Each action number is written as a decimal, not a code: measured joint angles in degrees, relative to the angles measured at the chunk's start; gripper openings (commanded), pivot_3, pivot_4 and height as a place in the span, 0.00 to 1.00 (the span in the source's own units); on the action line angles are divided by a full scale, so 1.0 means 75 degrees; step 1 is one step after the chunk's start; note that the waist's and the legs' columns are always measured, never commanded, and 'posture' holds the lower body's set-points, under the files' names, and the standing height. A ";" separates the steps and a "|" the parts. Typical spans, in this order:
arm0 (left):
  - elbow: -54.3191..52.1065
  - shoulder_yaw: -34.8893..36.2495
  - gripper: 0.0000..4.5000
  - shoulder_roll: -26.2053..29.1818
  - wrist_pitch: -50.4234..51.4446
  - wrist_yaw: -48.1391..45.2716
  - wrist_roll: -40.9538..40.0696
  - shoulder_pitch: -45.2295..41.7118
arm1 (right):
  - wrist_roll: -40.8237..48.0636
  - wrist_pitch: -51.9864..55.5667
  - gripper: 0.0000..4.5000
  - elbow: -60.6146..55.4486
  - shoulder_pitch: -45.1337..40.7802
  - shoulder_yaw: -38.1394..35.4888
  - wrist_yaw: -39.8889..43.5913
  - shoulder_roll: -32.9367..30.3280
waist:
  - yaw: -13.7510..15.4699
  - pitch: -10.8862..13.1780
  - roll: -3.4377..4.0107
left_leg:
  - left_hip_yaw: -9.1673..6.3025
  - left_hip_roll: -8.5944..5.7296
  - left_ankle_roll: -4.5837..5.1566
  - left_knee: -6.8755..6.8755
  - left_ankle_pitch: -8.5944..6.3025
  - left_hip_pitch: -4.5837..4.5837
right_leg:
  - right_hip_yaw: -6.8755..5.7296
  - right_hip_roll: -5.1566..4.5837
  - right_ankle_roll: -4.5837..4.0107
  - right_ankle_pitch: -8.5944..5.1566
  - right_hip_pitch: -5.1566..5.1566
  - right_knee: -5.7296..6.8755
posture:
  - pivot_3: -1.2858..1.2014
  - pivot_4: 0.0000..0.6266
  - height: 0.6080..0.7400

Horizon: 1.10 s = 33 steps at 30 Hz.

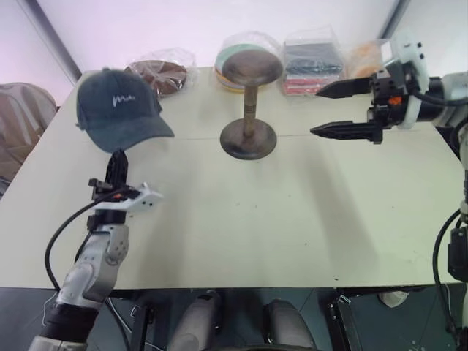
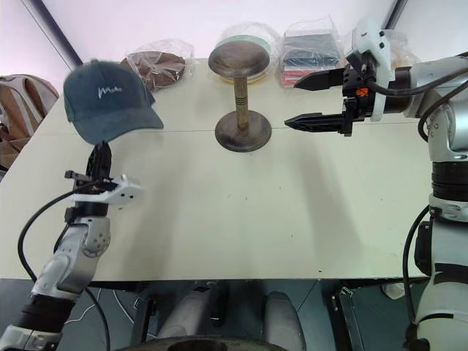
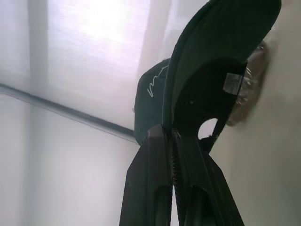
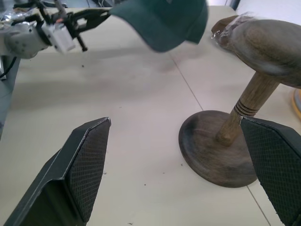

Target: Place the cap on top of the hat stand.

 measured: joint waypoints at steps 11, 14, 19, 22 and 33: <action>-0.0336 -0.0013 0.01 -0.0246 0.0012 -0.0544 0.0248 -0.1192 | -0.0009 -0.0021 1.00 -0.0007 0.0006 0.0000 -0.0023 -0.0001 | -0.0001 0.0008 -0.0013 | 0.0001 0.0000 0.0000 0.0004 0.0001 0.0000 | -0.0004 0.0004 0.0002 0.0001 0.0002 0.0001 | 0.52 0.24 1.00; -0.0341 -0.0085 0.01 -0.0325 -0.0034 -0.0644 0.0314 -0.1628 | -0.0017 -0.0067 1.00 -0.0007 0.0011 0.0000 -0.0027 -0.0001 | 0.0001 0.0009 -0.0015 | 0.0001 -0.0001 0.0000 0.0005 0.0002 -0.0001 | -0.0009 0.0005 0.0004 0.0002 0.0003 0.0001 | 0.52 0.24 1.00; -0.0273 -0.0313 0.01 -0.0479 -0.0299 -0.0779 0.0406 -0.2306 | -0.0026 -0.0145 1.00 0.0057 0.0011 -0.0004 -0.0073 -0.0001 | -0.0001 0.0012 -0.0020 | 0.0002 -0.0001 0.0000 0.0008 0.0002 -0.0001 | -0.0011 0.0007 0.0005 0.0003 0.0004 0.0003 | 0.52 0.24 1.00; -0.0183 -0.0456 0.01 -0.0533 -0.0522 -0.0801 0.0408 -0.2714 | -0.0027 -0.0232 1.00 0.0191 0.0010 -0.0026 -0.0182 0.0006 | -0.0002 0.0013 -0.0022 | 0.0003 -0.0001 0.0000 0.0011 0.0003 -0.0001 | -0.0010 0.0007 0.0006 0.0003 0.0004 0.0004 | 0.52 0.24 1.00; 0.0631 -0.0875 0.01 -0.0942 -0.1214 -0.0798 0.0401 -0.3755 | 0.0273 -0.0098 1.00 -0.0055 0.0606 -0.1112 -0.1177 0.0013 | 0.0005 0.0018 -0.0031 | 0.0003 -0.0004 0.0000 0.0025 0.0003 -0.0005 | -0.0011 0.0009 0.0009 0.0005 0.0008 0.0010 | 0.52 0.24 1.00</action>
